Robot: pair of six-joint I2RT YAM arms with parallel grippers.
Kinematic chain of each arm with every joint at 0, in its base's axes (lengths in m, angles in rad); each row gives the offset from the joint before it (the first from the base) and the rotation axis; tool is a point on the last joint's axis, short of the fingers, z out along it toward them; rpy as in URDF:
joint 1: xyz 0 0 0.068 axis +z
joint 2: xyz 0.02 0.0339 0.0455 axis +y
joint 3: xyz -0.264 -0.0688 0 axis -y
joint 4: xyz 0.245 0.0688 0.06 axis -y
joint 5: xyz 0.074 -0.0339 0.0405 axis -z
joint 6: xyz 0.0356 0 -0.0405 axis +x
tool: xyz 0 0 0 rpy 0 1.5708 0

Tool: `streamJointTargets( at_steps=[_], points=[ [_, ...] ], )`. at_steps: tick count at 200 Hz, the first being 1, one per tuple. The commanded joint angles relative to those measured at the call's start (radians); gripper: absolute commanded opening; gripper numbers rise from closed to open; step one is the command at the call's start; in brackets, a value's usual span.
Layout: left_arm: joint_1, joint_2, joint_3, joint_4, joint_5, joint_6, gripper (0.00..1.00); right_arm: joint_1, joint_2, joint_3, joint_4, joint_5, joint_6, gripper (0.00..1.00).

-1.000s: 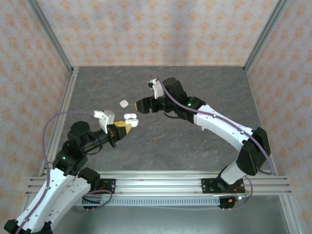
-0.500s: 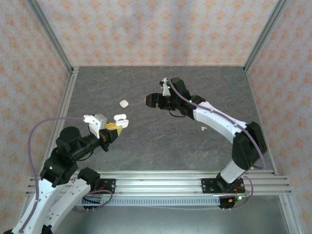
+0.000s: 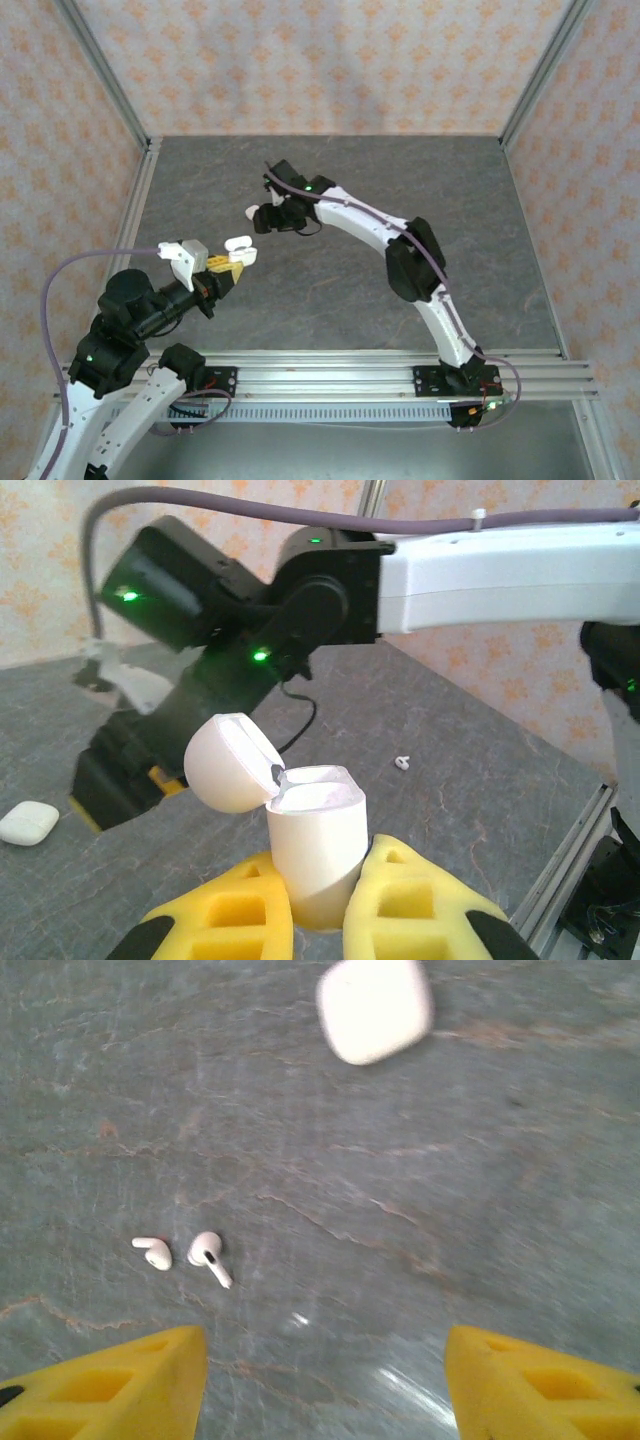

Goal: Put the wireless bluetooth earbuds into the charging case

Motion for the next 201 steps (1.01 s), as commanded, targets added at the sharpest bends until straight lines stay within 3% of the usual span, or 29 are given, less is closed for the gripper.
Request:
streamJointTargets(
  at_steps=[1, 59, 201],
  points=[
    [-0.002, -0.027, 0.014, 0.007, 0.024, 0.014, 0.0, 0.031, 0.095, 0.152, -0.16, 0.074, -0.063, 0.63],
    [-0.001, -0.06, -0.034, 0.079, 0.065, -0.022, 0.0, 0.099, 0.25, 0.338, -0.162, 0.071, -0.084, 0.62],
    [-0.001, -0.08, -0.039, 0.04, 0.051, -0.013, 0.0, 0.157, 0.381, 0.411, -0.057, 0.123, -0.134, 0.58]
  ],
)
